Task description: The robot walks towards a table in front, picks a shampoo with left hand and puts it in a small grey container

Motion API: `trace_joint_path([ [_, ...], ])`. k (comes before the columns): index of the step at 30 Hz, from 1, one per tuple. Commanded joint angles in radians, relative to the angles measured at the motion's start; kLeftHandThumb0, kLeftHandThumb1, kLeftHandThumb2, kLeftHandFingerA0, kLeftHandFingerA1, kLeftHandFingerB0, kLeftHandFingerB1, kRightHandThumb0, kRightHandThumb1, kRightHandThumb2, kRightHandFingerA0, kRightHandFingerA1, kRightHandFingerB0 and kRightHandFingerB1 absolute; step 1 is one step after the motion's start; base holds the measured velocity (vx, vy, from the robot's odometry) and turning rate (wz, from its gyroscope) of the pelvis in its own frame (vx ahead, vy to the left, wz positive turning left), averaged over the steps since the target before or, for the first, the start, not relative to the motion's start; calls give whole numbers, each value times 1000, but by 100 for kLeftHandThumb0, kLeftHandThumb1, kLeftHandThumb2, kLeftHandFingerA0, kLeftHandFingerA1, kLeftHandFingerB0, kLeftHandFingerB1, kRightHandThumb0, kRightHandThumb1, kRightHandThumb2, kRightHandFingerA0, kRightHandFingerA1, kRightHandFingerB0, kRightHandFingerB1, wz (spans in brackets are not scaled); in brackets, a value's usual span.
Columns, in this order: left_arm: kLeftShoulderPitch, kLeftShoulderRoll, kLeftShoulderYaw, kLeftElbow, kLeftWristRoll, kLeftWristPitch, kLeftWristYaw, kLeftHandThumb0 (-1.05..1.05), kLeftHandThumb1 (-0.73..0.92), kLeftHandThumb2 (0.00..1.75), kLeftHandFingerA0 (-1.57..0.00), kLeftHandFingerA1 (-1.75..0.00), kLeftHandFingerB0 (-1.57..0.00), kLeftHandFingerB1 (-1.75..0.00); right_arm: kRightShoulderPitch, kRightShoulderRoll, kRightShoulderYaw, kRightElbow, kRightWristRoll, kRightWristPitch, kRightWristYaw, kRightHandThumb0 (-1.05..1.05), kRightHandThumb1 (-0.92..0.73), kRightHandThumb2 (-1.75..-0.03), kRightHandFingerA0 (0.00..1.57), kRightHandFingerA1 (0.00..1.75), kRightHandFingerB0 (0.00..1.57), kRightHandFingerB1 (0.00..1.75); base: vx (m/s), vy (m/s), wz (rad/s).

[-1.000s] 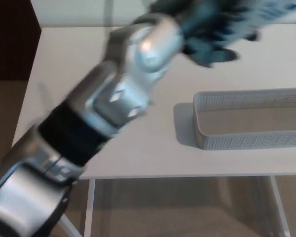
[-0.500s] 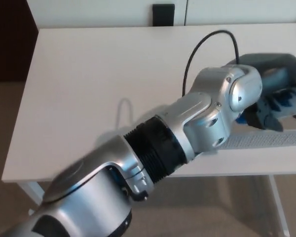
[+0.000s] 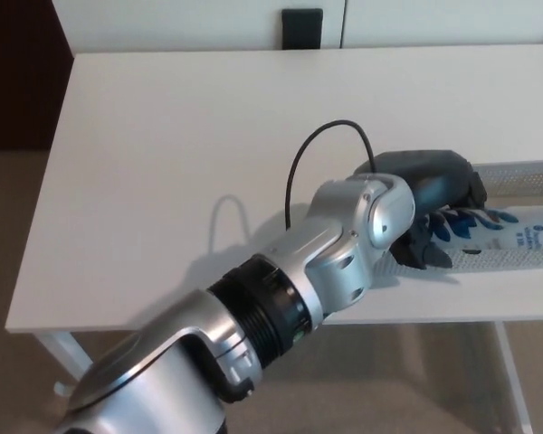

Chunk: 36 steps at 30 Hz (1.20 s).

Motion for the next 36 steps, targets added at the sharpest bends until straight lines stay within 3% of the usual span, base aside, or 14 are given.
trace_joint_path([
  [1,60,21,6,-27,60,-36,87,-25,76,63,-95,-113,-77,-57,13,-13,-5,5,6,1,4,-34,-73,-60,66,49,53,41,0,0,0],
  [7,89,22,34,-54,74,-55,126,-25,76,62,-95,-114,-77,-59,14,-17,-5,4,5,2,5,-34,-73,-60,67,49,53,41,0,0,0],
  [8,77,31,35,-54,88,-62,141,-26,72,61,-83,-150,-76,-87,11,-21,-4,2,4,0,11,-36,-75,-62,65,48,54,42,0,0,0],
  [9,73,33,43,-57,91,-64,154,-23,75,65,-84,-157,-75,-109,8,-23,-3,0,3,0,14,-36,-74,-62,65,49,52,41,0,0,0],
  [15,53,15,90,-75,83,-46,166,-18,75,68,-83,-154,-78,-100,-2,-30,-2,-2,0,-4,13,-35,-74,-62,66,50,53,42,0,0,0],
  [19,36,10,101,-86,97,-23,159,-19,76,64,-81,-158,-73,-111,-8,-29,-9,-5,6,0,19,-35,-74,-62,65,50,55,43,0,0,0],
  [21,7,15,138,-120,81,-38,155,-20,71,62,-77,-163,-74,-108,-26,-33,-17,-11,14,4,24,-34,-73,-61,66,51,53,43,0,0,0],
  [23,-10,16,154,-135,82,-29,141,-21,71,68,-78,-152,-76,-85,-35,-33,-13,-6,6,4,23,-34,-74,-62,66,50,54,43,0,0,0],
  [25,-11,15,159,-138,84,-27,136,-21,71,68,-78,-152,-76,-85,-35,-33,-13,-5,5,4,22,-34,-74,-62,66,50,54,43,0,0,0],
  [26,-38,13,178,-134,78,-34,142,-20,72,63,-85,-141,-82,-72,-49,-34,-3,-3,-7,18,8,-34,-72,-62,70,47,54,40,0,0,0],
  [27,-60,10,184,-125,81,-32,146,-22,71,64,-86,-141,-83,-65,-57,-36,4,-4,-15,26,3,-35,-72,-62,69,46,55,41,0,0,0],
  [29,-77,6,184,-113,91,-27,148,-22,71,64,-86,-141,-83,-65,-62,-38,10,-7,-18,29,3,-35,-72,-62,69,46,55,41,0,0,0],
  [30,-80,5,186,-109,89,-31,148,-20,71,62,-96,-126,-85,-64,-61,-39,12,-10,-18,26,3,-37,-74,-62,70,46,54,40,0,0,0],
  [36,-100,-4,187,-100,85,-26,122,-22,67,61,-96,-121,-85,-57,-59,-46,14,-32,-9,7,4,-36,-73,-62,68,46,54,40,0,0,0],
])
